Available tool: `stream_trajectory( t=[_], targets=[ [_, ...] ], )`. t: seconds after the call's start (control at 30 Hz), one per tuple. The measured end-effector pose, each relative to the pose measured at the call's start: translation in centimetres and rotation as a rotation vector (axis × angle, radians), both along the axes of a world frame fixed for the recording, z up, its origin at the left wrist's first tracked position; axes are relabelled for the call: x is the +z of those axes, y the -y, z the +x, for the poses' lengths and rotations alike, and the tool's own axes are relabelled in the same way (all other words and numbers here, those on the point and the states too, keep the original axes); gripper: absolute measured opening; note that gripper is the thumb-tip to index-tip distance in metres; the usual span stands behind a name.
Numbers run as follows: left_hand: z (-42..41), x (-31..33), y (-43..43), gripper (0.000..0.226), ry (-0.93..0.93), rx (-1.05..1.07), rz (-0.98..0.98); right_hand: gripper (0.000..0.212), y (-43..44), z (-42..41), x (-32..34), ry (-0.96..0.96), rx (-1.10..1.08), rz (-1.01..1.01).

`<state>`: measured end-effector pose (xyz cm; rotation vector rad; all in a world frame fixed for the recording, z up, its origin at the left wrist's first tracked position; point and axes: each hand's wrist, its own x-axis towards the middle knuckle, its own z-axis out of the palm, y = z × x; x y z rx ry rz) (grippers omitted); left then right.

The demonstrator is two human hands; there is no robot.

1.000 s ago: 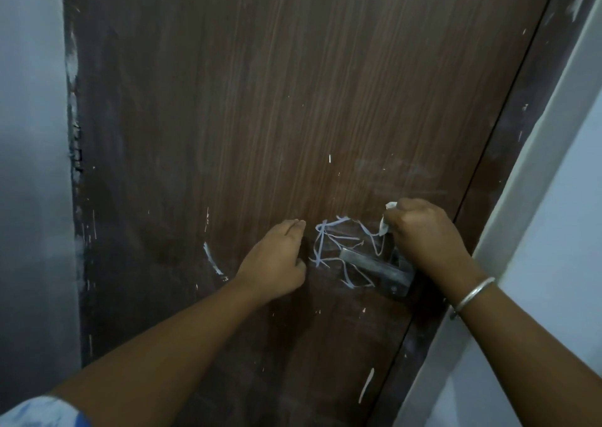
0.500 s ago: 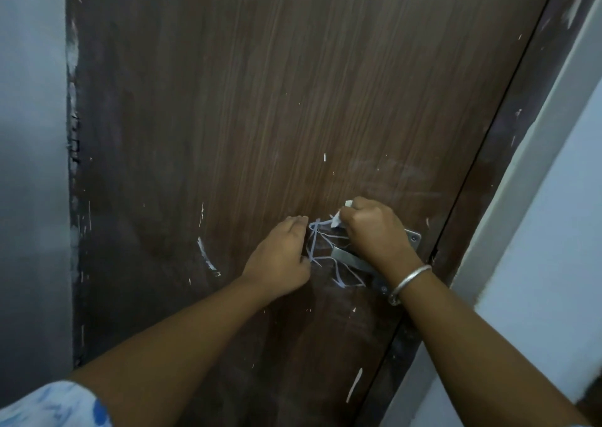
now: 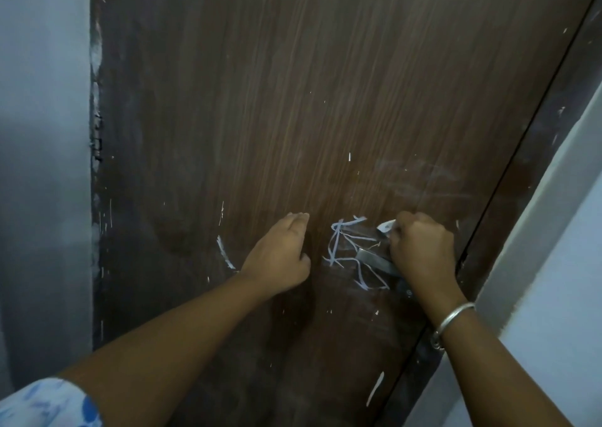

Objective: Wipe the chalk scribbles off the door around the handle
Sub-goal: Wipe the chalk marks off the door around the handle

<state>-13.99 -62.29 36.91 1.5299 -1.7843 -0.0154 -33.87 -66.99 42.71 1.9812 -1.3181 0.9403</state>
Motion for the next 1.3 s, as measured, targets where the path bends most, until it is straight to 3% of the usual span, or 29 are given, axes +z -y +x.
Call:
stream_trajectory(
  t=[0.33, 0.63, 0.9, 1.17, 1.3],
  targets=[
    [-3.0, 0.4, 0.6, 0.078, -0.043, -0.096, 0.072, 0.012, 0.9, 4.9, 0.6, -0.076, 0.141, 0.081],
    [-1.6, 0.1, 0.9, 0.08, -0.031, -0.155, 0.193, 0.012, -0.4, -1.1, 0.5, 0.088, -0.196, 0.138],
    [-1.1, 0.0, 1.6, 0.079, -0.04, -0.2, 0.214, 0.005, -0.8, 0.1, -0.3, 0.011, -0.283, 0.11],
    [-0.5, 0.0, 2.5, 0.08, -0.079, -0.225, 0.247, 0.003, -0.2, 0.8, -0.3, 0.063, -0.21, 0.147],
    [-1.2, 0.4, 2.1, 0.082, 0.005, -0.185, 0.286, 0.005, 0.3, 1.6, -0.4, 0.072, -0.138, 0.14]
  ],
)
